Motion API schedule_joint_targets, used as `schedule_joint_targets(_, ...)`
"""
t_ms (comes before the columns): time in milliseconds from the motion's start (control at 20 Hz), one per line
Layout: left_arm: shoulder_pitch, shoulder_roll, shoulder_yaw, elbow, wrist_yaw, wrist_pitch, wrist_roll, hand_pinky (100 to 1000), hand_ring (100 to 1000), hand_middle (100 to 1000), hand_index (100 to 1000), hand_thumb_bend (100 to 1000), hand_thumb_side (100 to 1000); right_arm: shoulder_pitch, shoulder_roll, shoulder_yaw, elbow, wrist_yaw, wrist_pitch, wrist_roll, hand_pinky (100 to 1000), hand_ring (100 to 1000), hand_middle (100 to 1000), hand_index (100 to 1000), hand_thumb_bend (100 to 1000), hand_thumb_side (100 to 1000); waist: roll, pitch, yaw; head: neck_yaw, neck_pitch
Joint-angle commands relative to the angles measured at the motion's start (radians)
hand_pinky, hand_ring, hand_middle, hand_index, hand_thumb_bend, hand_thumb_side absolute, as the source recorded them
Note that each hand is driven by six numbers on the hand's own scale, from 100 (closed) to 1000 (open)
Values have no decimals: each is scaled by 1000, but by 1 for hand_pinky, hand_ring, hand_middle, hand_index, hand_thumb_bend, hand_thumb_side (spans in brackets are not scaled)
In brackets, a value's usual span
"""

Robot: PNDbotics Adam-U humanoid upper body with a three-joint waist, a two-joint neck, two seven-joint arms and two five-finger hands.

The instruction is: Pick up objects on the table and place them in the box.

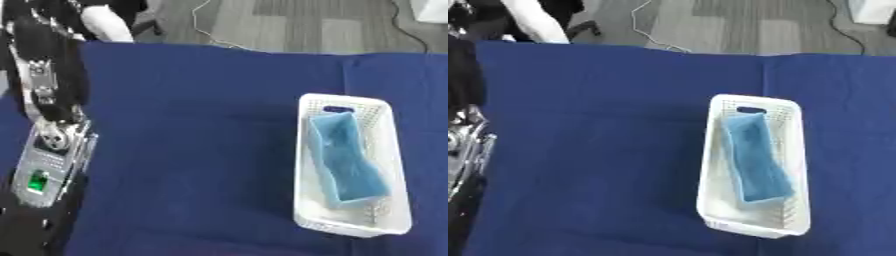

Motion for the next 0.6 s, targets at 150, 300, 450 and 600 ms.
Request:
schedule_joint_targets(150, -11, 6, -4, -19, -35, 2, -2, 758, 908, 890, 907, 100, 967, -6, -9, -8, -8, -45, -1, 106, 919, 976, 977, 944, 100, 727, 1, -11, -7, 2, -10)
schedule_joint_targets(300, -11, 5, -8, -19, -33, 6, -2, 742, 899, 880, 899, 100, 960, -6, -9, -10, -8, -48, 4, 113, 911, 969, 974, 942, 100, 707, 2, -9, -9, 30, -6)
schedule_joint_targets(450, -11, 3, -10, -19, -27, 10, -3, 736, 895, 876, 895, 100, 955, -7, -4, -10, -8, -49, 8, 111, 903, 963, 969, 938, 100, 695, 4, -6, -11, 60, -5)
schedule_joint_targets(600, -11, 2, -12, -19, -24, 14, -5, 725, 888, 869, 890, 100, 952, -7, -3, -9, -8, -45, 11, 109, 892, 954, 964, 935, 100, 685, 6, -4, -12, 66, -2)
